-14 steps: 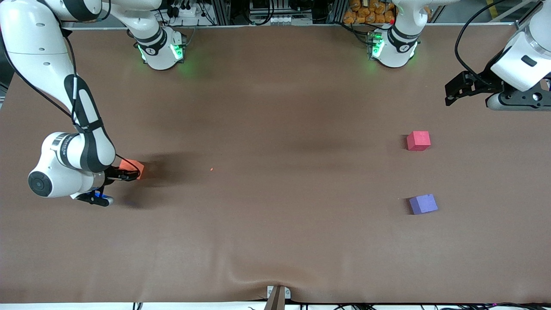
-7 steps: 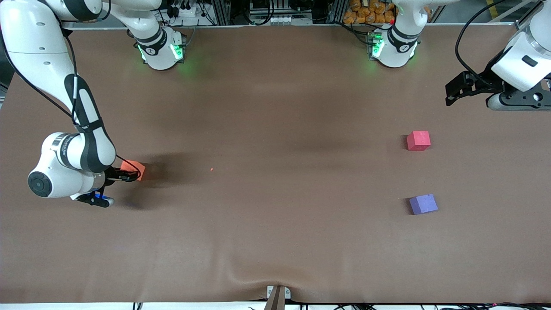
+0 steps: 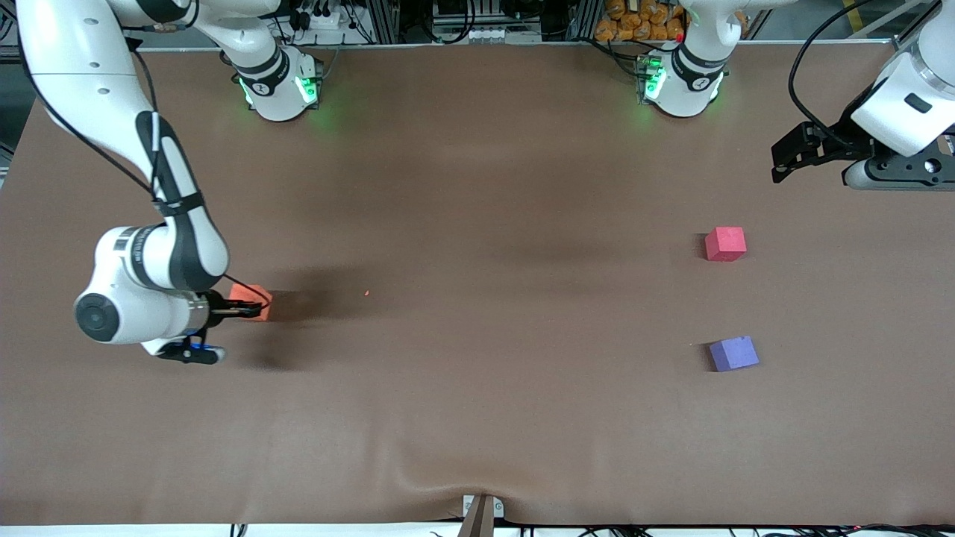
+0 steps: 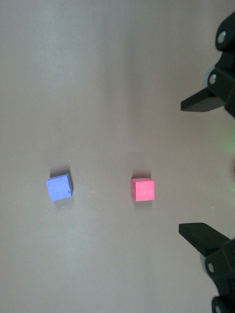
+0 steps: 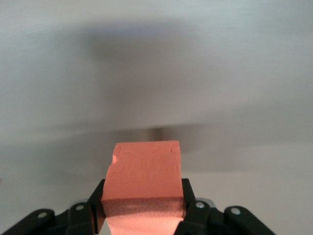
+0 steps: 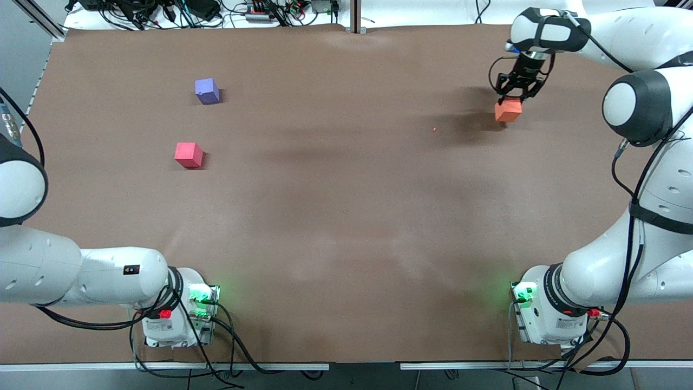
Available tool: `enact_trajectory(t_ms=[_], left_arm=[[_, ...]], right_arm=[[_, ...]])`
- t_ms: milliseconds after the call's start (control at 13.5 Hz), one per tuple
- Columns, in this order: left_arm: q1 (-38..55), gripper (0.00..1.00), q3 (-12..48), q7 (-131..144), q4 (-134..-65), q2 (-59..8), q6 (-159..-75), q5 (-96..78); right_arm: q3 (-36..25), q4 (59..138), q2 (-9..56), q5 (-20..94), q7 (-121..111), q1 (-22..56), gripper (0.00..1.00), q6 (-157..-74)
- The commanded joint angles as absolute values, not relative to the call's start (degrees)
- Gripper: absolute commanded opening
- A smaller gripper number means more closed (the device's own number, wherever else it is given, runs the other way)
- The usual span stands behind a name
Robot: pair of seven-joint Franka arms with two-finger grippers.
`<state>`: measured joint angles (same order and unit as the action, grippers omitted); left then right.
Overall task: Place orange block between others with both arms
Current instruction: 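Carry the orange cube toward table center while the left gripper approaches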
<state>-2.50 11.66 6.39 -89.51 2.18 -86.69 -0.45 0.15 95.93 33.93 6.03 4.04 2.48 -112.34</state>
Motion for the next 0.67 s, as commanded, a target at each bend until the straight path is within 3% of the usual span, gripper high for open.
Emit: enact_trajectory(t_ms=[0, 148, 592], left_arm=[[-2.9, 1.00, 11.9, 6.0, -89.1, 2.8, -86.0, -1.0], [-2.9, 1.00, 11.9, 6.0, -89.1, 2.8, -86.0, -1.0], [-2.3, 1.00, 12.0, 7.4, -86.9, 1.1, -86.1, -1.1]], right_arm=[[2.6, 96.0, 32.3, 6.8, 4.7, 4.7, 0.60, -112.1], [2.7, 95.3, 32.2, 9.1, 5.4, 9.1, 0.54, -112.3], [2.6, 95.0, 32.1, 19.6, 14.3, 19.1, 0.53, -113.9]])
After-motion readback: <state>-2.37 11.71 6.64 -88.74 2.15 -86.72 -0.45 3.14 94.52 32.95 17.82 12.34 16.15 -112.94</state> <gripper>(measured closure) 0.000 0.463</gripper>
